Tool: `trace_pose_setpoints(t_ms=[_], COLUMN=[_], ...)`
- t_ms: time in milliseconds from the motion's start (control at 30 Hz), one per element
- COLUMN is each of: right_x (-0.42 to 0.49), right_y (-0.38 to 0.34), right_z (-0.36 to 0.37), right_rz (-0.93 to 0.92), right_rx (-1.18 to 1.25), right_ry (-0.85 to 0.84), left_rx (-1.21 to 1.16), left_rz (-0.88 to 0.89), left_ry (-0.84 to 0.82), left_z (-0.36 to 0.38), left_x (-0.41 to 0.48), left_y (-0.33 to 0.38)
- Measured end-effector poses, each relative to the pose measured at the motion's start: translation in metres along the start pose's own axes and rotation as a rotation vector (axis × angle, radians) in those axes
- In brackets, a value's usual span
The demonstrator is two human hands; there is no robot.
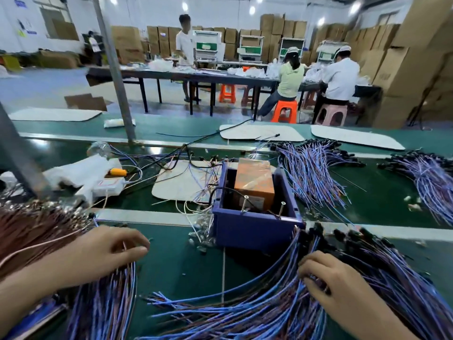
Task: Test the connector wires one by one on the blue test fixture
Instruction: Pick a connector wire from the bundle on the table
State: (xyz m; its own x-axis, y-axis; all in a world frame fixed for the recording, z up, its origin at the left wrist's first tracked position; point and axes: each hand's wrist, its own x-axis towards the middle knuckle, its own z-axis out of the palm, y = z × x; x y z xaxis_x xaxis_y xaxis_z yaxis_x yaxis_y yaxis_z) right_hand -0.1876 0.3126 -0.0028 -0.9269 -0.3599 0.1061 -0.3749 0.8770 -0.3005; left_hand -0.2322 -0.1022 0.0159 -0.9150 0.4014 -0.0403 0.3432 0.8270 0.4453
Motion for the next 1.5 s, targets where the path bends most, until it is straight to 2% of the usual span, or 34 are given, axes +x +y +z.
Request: trace_pose_setpoints(t_ms=[67, 133, 200, 267, 433, 600, 700, 767, 833, 967, 1133, 1300, 1400, 1500], right_x=[0.006, 0.013, 0.019, 0.022, 0.024, 0.029, 0.035, 0.040, 0.043, 0.045, 0.045, 0.045, 0.048, 0.057], right_y=[-0.010, -0.021, -0.031, -0.038, -0.045, -0.055, -0.067, -0.075, -0.081, -0.088, -0.089, -0.088, -0.093, -0.108], right_z=[0.001, 0.005, 0.011, 0.017, 0.026, 0.027, 0.027, 0.028, 0.031, 0.033, 0.034, 0.034, 0.032, 0.027], right_rz=[-0.029, -0.071, -0.109, -0.140, -0.134, -0.103, -0.106, -0.091, -0.085, -0.071, -0.016, 0.043, 0.161, 0.431], right_rx=[0.024, 0.071, 0.126, 0.184, 0.319, 0.410, 0.468, 0.498, 0.513, 0.576, 0.661, 0.752, 1.028, 1.583], right_ry=[-0.006, -0.036, -0.080, -0.120, -0.133, -0.128, -0.161, -0.179, -0.201, -0.229, -0.261, -0.299, -0.314, -0.400], left_rx=[0.318, 0.699, 0.900, 0.935, 0.731, 0.509, 0.671, 0.763, 0.707, 0.579, 0.618, 0.577, 0.436, 0.027], left_rz=[-0.124, -0.272, -0.361, -0.387, -0.414, -0.373, -0.432, -0.497, -0.511, -0.508, -0.552, -0.514, -0.380, -0.069], left_ry=[0.051, -0.034, -0.109, -0.081, -0.038, 0.074, 0.110, 0.044, -0.008, 0.057, -0.051, -0.022, 0.156, 0.467], left_z=[0.011, 0.025, 0.040, 0.046, 0.040, 0.030, 0.022, 0.018, 0.020, 0.017, 0.022, 0.025, 0.021, 0.005], left_x=[0.013, 0.023, 0.033, 0.040, 0.050, 0.054, 0.059, 0.064, 0.066, 0.073, 0.077, 0.081, 0.082, 0.076], left_y=[-0.012, -0.016, -0.012, -0.012, -0.019, -0.033, -0.031, -0.028, -0.029, -0.025, -0.023, -0.009, 0.018, 0.069])
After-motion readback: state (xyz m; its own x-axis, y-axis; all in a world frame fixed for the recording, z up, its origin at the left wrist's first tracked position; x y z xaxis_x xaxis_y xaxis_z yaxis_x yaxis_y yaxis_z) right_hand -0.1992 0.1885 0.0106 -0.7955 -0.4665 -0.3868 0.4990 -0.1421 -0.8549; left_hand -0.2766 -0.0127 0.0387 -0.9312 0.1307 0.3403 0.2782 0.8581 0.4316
